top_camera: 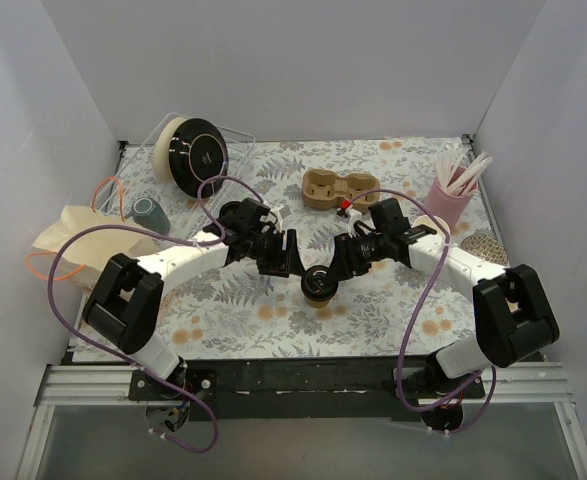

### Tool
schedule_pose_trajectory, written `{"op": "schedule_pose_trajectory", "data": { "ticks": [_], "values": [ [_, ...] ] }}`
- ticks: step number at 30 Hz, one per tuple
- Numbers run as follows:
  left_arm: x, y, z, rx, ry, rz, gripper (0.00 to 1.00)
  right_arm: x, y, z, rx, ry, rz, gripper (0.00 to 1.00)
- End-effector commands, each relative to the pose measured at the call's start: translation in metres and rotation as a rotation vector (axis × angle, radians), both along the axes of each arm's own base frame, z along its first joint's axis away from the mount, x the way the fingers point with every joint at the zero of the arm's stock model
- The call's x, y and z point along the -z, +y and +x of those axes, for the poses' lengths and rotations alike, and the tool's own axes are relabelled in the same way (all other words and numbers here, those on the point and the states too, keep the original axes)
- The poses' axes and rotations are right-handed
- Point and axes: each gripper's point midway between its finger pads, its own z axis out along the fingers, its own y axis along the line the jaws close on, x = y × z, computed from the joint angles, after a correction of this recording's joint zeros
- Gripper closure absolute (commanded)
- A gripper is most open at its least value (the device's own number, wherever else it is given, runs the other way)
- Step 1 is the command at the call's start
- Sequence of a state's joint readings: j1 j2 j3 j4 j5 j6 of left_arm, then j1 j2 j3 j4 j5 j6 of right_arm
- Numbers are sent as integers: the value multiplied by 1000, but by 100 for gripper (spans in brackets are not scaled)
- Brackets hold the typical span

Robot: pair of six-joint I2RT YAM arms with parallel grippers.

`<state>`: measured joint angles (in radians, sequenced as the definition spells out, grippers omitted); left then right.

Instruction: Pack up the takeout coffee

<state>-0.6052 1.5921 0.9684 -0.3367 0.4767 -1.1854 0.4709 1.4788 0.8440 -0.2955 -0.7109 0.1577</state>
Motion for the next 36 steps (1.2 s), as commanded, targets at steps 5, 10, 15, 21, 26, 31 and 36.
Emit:
{"op": "schedule_pose_trajectory", "data": {
  "ticks": [5,10,15,21,26,31,36],
  "values": [
    [-7,7,24,-36,-44,222,39,50,-38,-21,54,127,-296,60],
    [-34,-4,38,-31,-80,196,38,21,-25,-11,108,118,-227,52],
    [-38,-5,37,-32,-79,191,35,-2,-15,-7,168,152,-168,46],
    [-65,-7,45,-36,-132,170,30,-28,-5,1,211,137,-91,38],
    [-78,-8,42,-30,-137,154,27,-43,-1,10,239,120,-75,37],
    [-86,-2,36,-36,-135,153,25,-51,-7,15,267,90,-108,35],
    [-115,9,36,-73,-205,148,18,-86,-16,32,310,-52,-157,31]
  ]
}}
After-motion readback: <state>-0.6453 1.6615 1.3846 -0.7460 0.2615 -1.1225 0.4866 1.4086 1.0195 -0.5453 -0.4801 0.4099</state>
